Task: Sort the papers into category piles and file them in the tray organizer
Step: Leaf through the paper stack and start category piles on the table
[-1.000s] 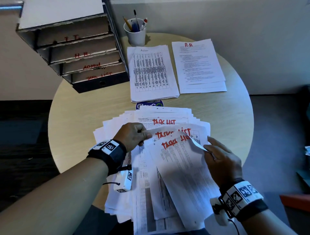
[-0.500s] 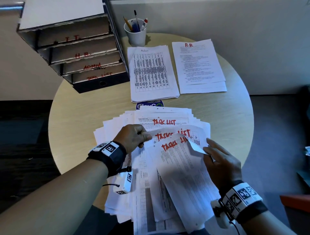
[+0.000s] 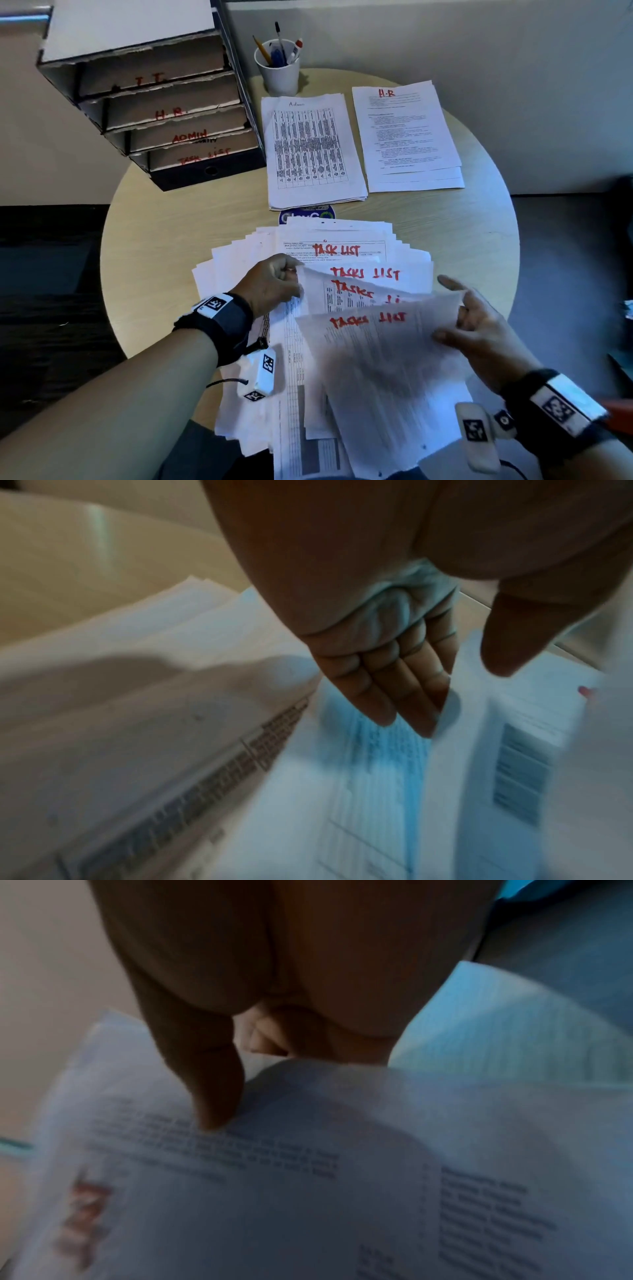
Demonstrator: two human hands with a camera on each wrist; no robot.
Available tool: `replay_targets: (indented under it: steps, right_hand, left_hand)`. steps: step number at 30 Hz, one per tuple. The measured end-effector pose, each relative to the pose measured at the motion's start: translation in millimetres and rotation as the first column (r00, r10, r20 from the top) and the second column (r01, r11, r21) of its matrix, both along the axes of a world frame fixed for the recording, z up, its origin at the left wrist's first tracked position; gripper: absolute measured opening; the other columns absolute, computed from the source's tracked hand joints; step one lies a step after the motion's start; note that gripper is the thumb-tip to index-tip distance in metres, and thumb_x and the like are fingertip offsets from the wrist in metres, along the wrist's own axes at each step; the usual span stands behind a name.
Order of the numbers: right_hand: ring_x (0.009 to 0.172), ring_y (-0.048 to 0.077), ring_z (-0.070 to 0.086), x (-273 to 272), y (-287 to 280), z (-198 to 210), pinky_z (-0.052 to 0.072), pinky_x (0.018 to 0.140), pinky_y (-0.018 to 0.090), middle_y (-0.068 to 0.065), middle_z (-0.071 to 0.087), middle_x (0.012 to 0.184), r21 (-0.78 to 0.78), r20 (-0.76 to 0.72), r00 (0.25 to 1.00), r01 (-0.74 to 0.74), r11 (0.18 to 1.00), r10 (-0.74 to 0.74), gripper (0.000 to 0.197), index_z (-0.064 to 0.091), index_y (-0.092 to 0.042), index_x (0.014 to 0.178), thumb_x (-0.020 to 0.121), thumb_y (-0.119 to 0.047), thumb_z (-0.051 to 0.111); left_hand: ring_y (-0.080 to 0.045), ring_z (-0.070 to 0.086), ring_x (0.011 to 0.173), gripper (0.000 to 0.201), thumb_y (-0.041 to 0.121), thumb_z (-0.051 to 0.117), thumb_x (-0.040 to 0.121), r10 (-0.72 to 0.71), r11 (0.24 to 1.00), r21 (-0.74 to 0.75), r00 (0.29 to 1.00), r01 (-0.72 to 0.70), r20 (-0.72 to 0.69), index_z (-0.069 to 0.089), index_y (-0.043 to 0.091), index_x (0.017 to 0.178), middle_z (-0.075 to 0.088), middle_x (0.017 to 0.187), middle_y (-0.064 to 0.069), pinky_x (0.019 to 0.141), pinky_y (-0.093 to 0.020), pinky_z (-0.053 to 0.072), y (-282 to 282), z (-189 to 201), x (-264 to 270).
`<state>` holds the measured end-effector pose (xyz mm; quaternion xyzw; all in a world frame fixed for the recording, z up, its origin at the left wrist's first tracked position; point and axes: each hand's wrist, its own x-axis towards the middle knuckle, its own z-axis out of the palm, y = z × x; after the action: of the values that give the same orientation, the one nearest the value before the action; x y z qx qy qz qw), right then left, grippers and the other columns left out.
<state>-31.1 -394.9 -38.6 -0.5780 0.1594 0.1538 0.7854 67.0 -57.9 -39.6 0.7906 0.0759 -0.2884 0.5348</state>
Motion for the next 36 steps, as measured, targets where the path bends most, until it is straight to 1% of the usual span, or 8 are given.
replay_targets:
  steps: [8,12,17,22,25,27,30,36]
  right_hand:
    - [0.092,0.027,0.068,-7,-5,-27,0.053,0.073,0.020,0.006,0.073,0.095,-0.489,0.061,0.998,0.011,0.872,0.022,0.026,0.073,-0.009,0.092,0.077,0.011,0.070]
    - [0.099,0.001,0.066,-2,5,-22,0.054,0.080,0.020,-0.014,0.070,0.114,-0.363,0.077,0.996,0.080,0.928,-0.056,0.034,0.074,-0.016,0.103,0.071,-0.003,0.079]
    - [0.074,0.018,0.070,3,15,-13,0.057,0.067,0.025,0.009,0.076,0.080,-0.291,0.081,0.995,0.083,0.953,-0.062,0.024,0.080,-0.017,0.073,0.069,0.006,0.075]
    - [0.091,0.033,0.069,-3,8,-8,0.059,0.079,0.041,0.024,0.072,0.101,-0.128,0.070,0.994,0.091,0.988,-0.082,0.065,0.063,-0.015,0.121,0.059,-0.016,0.085]
    - [0.096,0.038,0.068,-9,9,-9,0.057,0.083,0.052,0.027,0.070,0.104,-0.070,0.032,0.995,0.093,0.993,-0.091,0.095,0.035,-0.030,0.147,0.065,0.002,0.072]
    - [0.092,0.035,0.069,-14,13,-12,0.058,0.081,0.049,0.024,0.071,0.102,-0.097,0.038,0.995,0.098,0.990,-0.095,0.084,0.051,-0.015,0.137,0.060,-0.012,0.085]
    - [0.074,0.022,0.070,-19,21,-11,0.060,0.069,0.030,0.010,0.076,0.081,-0.308,0.079,0.997,0.032,0.951,-0.008,0.024,0.078,-0.017,0.085,0.066,-0.004,0.086]
    - [0.104,0.005,0.064,-20,23,-5,0.050,0.082,0.014,-0.005,0.066,0.117,-0.397,0.093,0.988,-0.077,0.915,0.123,0.050,0.076,-0.029,0.093,0.071,0.015,0.075]
  left_hand:
    - [-0.011,0.055,0.068,0.015,-0.006,0.068,0.086,-0.070,0.991,-0.109,0.996,0.075,0.048,0.068,0.008,0.080,0.063,0.074,-0.001,0.065,-0.025,0.047,-24,5,-15]
    - [-0.015,0.059,0.078,0.013,-0.005,0.062,0.091,-0.193,0.971,-0.136,0.980,0.199,0.058,0.072,0.004,0.089,0.069,0.086,-0.004,0.074,-0.028,0.048,-22,21,-33]
    - [-0.006,0.066,0.086,0.016,-0.005,0.061,0.091,-0.271,0.945,-0.189,0.962,0.269,0.014,0.070,0.007,0.096,0.073,0.089,0.008,0.084,-0.023,0.052,-10,33,-37]
    - [-0.021,0.043,0.127,0.057,0.023,0.071,0.082,-0.392,0.790,0.557,0.909,0.255,0.139,0.051,0.026,0.136,0.043,0.139,-0.001,0.107,-0.033,0.038,8,5,-4]
    - [-0.029,0.038,0.129,0.081,0.038,0.076,0.075,-0.528,0.563,0.738,0.849,0.371,-0.024,0.036,0.031,0.145,0.038,0.140,-0.002,0.104,-0.045,0.039,3,-3,9]
    - [-0.029,0.042,0.125,0.075,0.044,0.075,0.076,-0.518,0.502,0.783,0.853,0.367,-0.067,0.039,0.034,0.140,0.044,0.134,-0.002,0.100,-0.046,0.040,0,-7,12]
    - [-0.030,0.051,0.115,0.047,0.035,0.067,0.084,-0.495,0.545,0.777,0.869,0.315,-0.005,0.051,0.031,0.129,0.056,0.119,-0.001,0.095,-0.044,0.044,3,-11,12]
    - [-0.007,0.060,0.080,0.010,0.011,0.063,0.095,-0.362,0.923,0.268,0.858,0.275,0.365,0.068,0.018,0.092,0.068,0.085,0.010,0.074,-0.023,0.048,14,10,-13]
